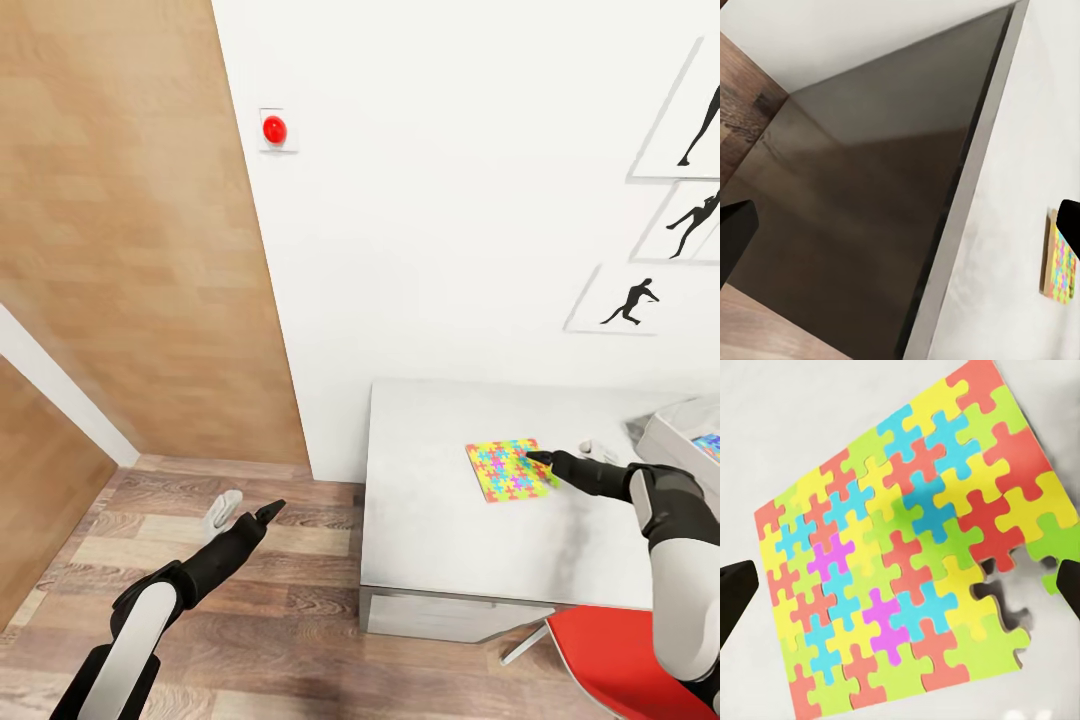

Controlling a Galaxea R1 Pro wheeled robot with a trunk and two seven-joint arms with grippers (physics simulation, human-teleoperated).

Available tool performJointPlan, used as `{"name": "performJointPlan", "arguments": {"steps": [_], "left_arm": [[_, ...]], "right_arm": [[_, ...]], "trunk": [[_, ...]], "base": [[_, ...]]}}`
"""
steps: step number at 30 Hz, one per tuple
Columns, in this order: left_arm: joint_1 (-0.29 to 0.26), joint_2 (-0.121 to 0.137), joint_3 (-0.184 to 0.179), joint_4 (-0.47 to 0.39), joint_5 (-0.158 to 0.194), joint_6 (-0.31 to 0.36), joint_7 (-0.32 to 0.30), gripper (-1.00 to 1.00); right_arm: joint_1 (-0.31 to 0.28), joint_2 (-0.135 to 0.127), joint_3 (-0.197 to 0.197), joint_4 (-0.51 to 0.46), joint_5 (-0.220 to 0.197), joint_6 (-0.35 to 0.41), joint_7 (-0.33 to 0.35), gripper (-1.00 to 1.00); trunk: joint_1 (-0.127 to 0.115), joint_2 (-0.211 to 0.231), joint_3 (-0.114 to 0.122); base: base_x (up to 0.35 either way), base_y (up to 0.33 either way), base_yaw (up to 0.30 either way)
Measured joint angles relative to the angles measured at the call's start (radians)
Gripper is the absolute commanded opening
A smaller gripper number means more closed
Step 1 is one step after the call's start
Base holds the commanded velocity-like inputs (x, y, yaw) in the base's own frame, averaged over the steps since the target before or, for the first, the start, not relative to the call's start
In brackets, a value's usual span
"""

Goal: Put all the toys in the child's room - the three board games (two on the bed and one on the table), the two jigsaw puzzles on the table, and the tennis ball on the table - inside the toy box on the table in the child's room.

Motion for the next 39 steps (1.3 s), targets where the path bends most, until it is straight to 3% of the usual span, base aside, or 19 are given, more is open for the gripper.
{"name": "performJointPlan", "arguments": {"steps": [10,24,39], "left_arm": [[0.0,0.0,0.0,0.0,-0.001,0.0,0.0,1.0],[0.0,0.0,0.0,0.0,-0.001,0.0,0.0,1.0],[0.0,0.0,0.0,0.0,-0.001,0.0,0.0,1.0]], "right_arm": [[0.001,0.003,0.002,0.003,0.0,-0.001,0.0,1.0],[0.001,0.003,0.004,0.003,0.001,-0.001,0.002,1.0],[0.001,-0.003,0.004,0.003,0.0,0.001,0.009,1.0]], "trunk": [[0.0,0.0,0.0],[0.0,0.0,0.0],[0.0,0.0,0.0]], "base": [[0.0,0.0,0.016],[0.0,0.0,0.171],[0.0,0.0,0.017]]}}
